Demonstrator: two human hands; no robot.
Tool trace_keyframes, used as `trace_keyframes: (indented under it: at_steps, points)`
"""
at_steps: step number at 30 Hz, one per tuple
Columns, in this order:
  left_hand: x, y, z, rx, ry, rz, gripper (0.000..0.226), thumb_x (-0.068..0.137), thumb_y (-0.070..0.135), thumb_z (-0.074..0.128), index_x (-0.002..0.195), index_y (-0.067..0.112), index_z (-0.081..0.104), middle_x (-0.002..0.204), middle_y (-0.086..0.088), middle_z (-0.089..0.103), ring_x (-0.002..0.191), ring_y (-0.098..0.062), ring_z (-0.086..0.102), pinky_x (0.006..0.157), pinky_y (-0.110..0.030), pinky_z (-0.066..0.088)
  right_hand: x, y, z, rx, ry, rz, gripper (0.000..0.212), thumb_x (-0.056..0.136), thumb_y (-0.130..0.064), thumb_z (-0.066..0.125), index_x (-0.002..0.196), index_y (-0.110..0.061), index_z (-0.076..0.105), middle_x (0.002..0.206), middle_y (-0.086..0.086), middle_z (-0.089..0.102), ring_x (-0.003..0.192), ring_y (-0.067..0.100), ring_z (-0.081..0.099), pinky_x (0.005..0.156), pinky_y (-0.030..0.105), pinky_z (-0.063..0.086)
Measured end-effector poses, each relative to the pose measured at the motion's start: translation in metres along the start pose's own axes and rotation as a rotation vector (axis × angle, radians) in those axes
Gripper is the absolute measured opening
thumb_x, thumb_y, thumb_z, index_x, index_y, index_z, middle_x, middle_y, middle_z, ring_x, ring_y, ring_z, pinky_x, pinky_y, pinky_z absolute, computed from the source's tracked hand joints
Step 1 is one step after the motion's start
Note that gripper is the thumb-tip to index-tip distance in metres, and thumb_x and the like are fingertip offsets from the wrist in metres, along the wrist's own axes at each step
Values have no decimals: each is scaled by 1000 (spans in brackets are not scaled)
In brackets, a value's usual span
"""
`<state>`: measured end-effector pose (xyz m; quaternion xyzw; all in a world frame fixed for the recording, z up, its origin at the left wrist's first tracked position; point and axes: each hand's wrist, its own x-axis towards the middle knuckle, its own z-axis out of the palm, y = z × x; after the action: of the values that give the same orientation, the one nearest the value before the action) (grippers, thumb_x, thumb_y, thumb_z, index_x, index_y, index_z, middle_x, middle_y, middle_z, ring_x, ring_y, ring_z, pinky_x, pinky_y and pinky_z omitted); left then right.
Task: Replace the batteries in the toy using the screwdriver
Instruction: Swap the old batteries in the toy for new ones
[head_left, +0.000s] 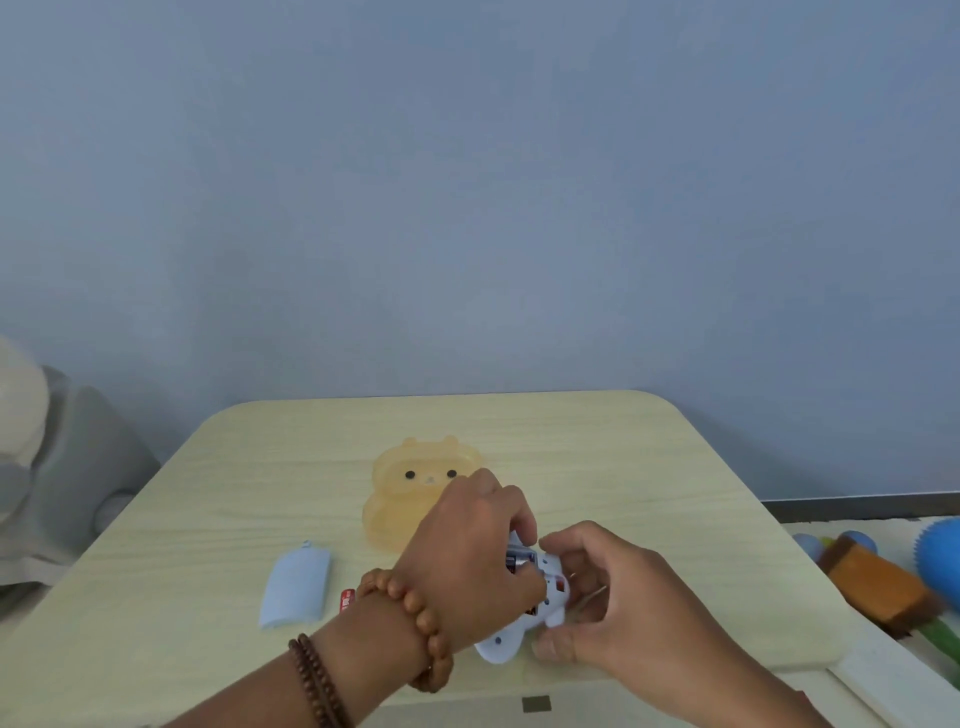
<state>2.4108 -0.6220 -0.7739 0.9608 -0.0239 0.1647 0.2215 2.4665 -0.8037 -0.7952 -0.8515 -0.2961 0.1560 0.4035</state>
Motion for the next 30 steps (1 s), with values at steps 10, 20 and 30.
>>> trace_keyframes:
  at_steps: [10,20,30]
  points:
    - [7,1,9,-53,-1,-64,17,74,26,63,86,30,51,89,11,44,81,-4,42,66,-19,38,2,-4,1,-40,3,32,63,59,-25,93,110,-43,61,95,-15,73,80,-1,68,79,20,58]
    - [13,4,11,-144,-28,-130,17,73,28,63,84,30,50,89,9,45,79,-5,43,64,-17,32,1,-3,1,-20,7,27,62,58,-23,93,109,-41,64,89,-15,73,70,-4,66,71,15,56]
    - [7,3,3,-122,-49,-28,11,82,24,59,77,32,54,91,11,50,87,-4,46,70,-18,35,0,-2,2,6,8,11,59,58,-22,93,107,-39,65,100,-17,74,76,1,69,73,21,59]
